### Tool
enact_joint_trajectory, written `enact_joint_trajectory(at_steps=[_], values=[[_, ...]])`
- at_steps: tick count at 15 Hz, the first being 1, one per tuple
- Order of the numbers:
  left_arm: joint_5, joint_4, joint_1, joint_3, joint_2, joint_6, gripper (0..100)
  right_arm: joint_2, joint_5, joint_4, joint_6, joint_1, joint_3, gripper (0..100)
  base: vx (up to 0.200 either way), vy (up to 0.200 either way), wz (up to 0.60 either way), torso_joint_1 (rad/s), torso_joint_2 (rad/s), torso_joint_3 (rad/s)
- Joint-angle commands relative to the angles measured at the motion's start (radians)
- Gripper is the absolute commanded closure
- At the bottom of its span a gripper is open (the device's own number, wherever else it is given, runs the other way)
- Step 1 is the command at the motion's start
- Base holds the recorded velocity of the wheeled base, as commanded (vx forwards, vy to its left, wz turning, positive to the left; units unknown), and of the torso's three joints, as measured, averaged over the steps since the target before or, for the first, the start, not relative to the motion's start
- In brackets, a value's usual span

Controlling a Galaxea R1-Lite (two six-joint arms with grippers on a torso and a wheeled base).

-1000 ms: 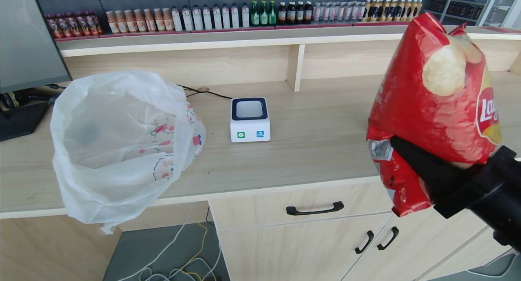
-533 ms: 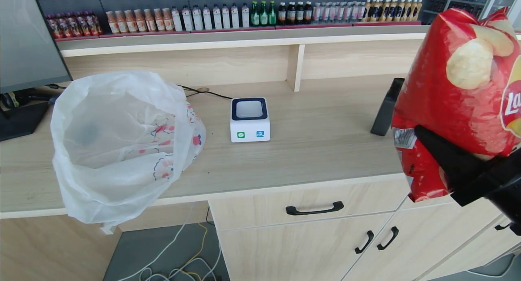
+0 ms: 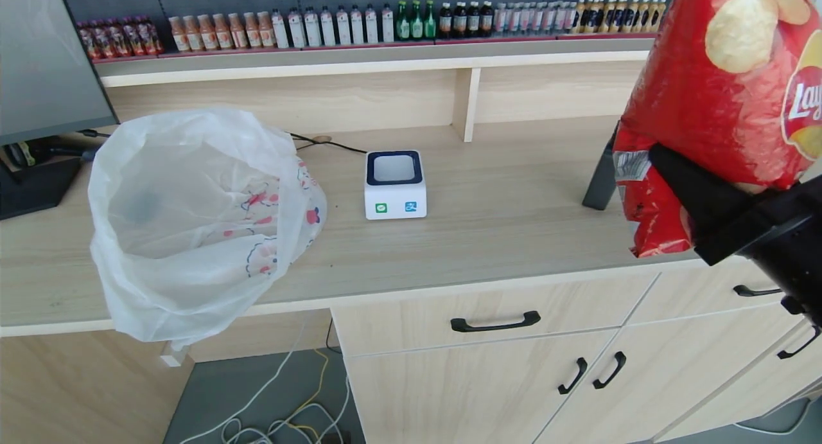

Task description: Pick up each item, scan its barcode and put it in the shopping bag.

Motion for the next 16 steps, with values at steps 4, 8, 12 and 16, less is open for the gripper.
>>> enact_joint_trajectory(at_steps=[4, 8, 12, 16], values=[[0.000, 0.000, -0.001, 0.000, 0.000, 0.000, 0, 0.044, 0.002, -0.003, 0.008, 0.000, -0.073, 100, 0.000, 0.000, 0.00, 0.000, 0.00, 0.000], [0.000, 0.000, -0.001, 0.000, 0.000, -0.012, 0, 0.097, 0.001, -0.006, 0.008, -0.002, -0.166, 100, 0.000, 0.200, 0.00, 0.002, 0.00, 0.005], [0.000, 0.000, 0.001, 0.000, 0.000, -0.013, 0, 0.111, 0.001, -0.015, 0.008, 0.000, -0.177, 100, 0.000, 0.200, 0.00, 0.002, 0.00, 0.000], [0.000, 0.000, 0.001, 0.000, 0.000, -0.017, 0, 0.142, -0.006, -0.034, 0.007, -0.002, -0.182, 100, 0.000, 0.200, 0.00, 0.000, 0.00, -0.001]])
